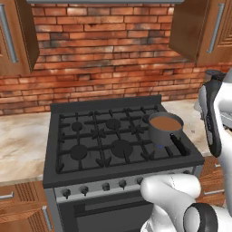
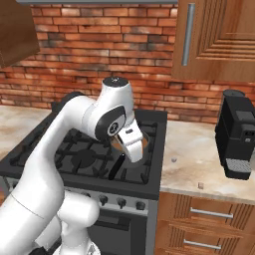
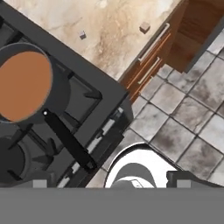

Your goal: Pick up the sugar cube(s) and place them in the saucepan with hot chocolate.

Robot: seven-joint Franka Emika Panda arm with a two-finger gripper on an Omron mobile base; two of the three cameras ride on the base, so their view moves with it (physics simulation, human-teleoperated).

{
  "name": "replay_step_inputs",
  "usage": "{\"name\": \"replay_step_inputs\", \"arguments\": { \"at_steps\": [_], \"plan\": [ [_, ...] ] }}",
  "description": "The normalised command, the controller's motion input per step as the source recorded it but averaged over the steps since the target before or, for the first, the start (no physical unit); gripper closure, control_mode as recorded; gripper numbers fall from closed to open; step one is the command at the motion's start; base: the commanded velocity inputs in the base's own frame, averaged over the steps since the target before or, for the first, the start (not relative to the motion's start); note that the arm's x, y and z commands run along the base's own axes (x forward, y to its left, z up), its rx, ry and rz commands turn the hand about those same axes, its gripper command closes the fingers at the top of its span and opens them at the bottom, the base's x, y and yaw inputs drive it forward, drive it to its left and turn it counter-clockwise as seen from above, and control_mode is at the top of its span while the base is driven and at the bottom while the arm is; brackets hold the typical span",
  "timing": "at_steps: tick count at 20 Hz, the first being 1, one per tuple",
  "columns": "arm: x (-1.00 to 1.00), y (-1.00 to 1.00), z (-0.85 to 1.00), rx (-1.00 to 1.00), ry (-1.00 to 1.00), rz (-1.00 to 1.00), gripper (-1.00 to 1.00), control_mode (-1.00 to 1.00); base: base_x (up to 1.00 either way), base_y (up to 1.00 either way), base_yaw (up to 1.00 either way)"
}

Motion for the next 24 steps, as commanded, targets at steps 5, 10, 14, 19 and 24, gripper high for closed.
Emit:
{"name": "replay_step_inputs", "arguments": {
  "at_steps": [5, 10, 14, 19, 24],
  "plan": [
    [0.05, -0.69, -0.40, 0.09, 0.03, -0.18, -1.00, -1.00, 0.00, 0.00, 0.00],
    [0.36, -0.57, -0.15, 0.11, 0.00, 0.03, -1.00, -1.00, 0.00, 0.00, 0.00],
    [0.41, -0.39, -0.12, 0.13, 0.00, 0.07, -1.00, -1.00, 0.00, 0.00, 0.00],
    [0.33, -0.31, -0.38, 0.01, -0.02, 0.02, -1.00, -1.00, 0.00, 0.00, 0.00],
    [0.34, -0.18, -0.35, -0.02, 0.00, 0.00, -1.00, -1.00, 0.00, 0.00, 0.00]
  ]
}}
